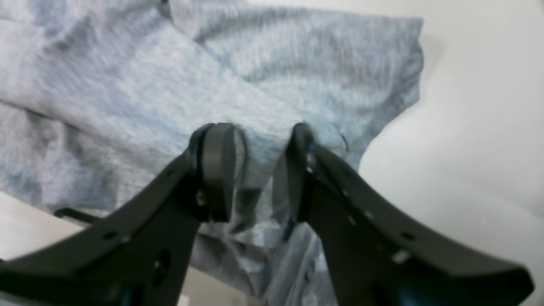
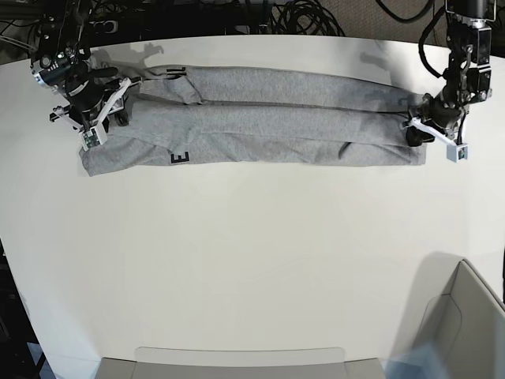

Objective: Fold the T-shirt properly
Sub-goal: 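Release the hem with the left gripper and regrasp the shirt end, then hold both shirt ends and adjust the left gripper's grip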

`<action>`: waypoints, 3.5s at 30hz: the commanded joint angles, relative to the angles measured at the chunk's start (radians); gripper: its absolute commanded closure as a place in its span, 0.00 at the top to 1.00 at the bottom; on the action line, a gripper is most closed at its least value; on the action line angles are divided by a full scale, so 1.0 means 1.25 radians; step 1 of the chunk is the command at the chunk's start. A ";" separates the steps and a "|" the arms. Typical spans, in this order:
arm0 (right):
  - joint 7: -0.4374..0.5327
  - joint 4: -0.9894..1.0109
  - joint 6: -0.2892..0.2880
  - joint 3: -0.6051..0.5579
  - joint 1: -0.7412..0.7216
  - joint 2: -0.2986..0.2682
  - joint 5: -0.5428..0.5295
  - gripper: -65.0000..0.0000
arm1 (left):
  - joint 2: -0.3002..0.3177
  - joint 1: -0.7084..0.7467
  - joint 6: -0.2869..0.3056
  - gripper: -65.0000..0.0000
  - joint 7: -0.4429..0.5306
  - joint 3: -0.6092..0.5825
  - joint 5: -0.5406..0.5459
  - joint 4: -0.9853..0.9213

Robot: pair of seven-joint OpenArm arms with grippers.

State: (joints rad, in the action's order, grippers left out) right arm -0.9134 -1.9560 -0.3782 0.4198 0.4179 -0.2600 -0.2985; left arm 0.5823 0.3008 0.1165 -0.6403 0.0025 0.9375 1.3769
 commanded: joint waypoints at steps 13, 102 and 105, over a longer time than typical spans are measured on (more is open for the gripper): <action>0.016 -0.013 0.001 0.004 0.000 -0.012 -0.007 0.32 | -0.015 -0.024 0.093 0.00 -0.217 -0.012 0.013 -0.048; 0.012 -0.014 0.001 0.002 -0.007 -0.014 -0.007 0.32 | -0.001 0.017 -0.105 0.35 -0.103 0.088 -0.193 0.014; 0.012 -0.014 0.001 0.002 -0.012 -0.014 -0.007 0.32 | 0.029 0.017 -0.100 0.35 -0.103 0.031 -0.186 0.003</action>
State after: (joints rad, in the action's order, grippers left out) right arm -0.9169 -1.9575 -0.3782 0.4202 0.4095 -0.2630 -0.2996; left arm 0.6216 0.3096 -0.0029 -0.6811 0.0551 0.7162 1.4010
